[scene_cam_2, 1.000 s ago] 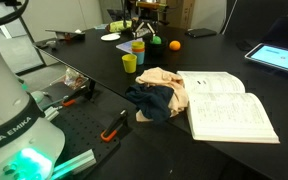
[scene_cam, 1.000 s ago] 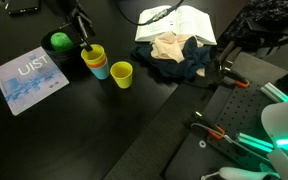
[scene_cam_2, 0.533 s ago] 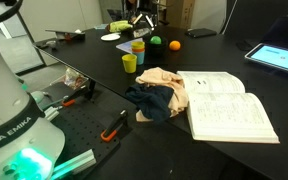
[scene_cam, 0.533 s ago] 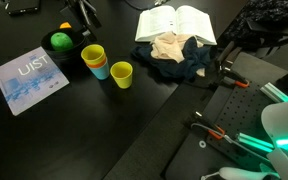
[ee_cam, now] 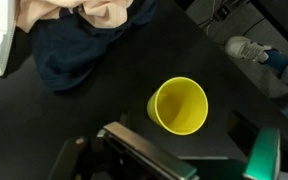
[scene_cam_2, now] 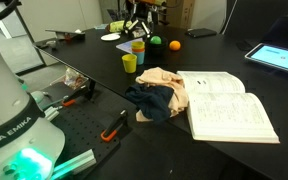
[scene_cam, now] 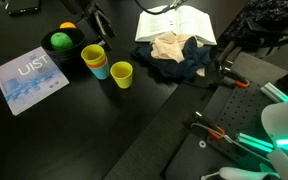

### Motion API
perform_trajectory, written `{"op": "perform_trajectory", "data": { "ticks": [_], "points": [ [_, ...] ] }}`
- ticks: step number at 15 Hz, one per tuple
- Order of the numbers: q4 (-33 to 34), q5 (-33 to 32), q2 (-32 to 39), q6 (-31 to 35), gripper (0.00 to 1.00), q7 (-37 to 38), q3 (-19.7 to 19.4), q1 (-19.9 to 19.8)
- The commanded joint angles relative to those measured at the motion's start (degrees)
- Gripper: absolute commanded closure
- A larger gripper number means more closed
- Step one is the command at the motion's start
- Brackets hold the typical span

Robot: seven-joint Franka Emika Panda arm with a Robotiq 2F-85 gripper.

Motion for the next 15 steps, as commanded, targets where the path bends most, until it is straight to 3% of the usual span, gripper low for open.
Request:
{"op": "perform_trajectory", "data": {
  "ticks": [1,4,9,15],
  "points": [
    [-5.2,0.8,-3.4,1.7,0.0,1.6,0.2,-1.0],
    [-7.8,1.2,-4.8,4.7,0.0,3.8,0.0,-1.5],
    [-15.0,4.5,-8.8,17.9,0.0,6.6,0.2,-3.0],
    [-23.9,6.1,-12.9,27.0,0.0,8.0,-0.2,-4.4]
  ]
}}
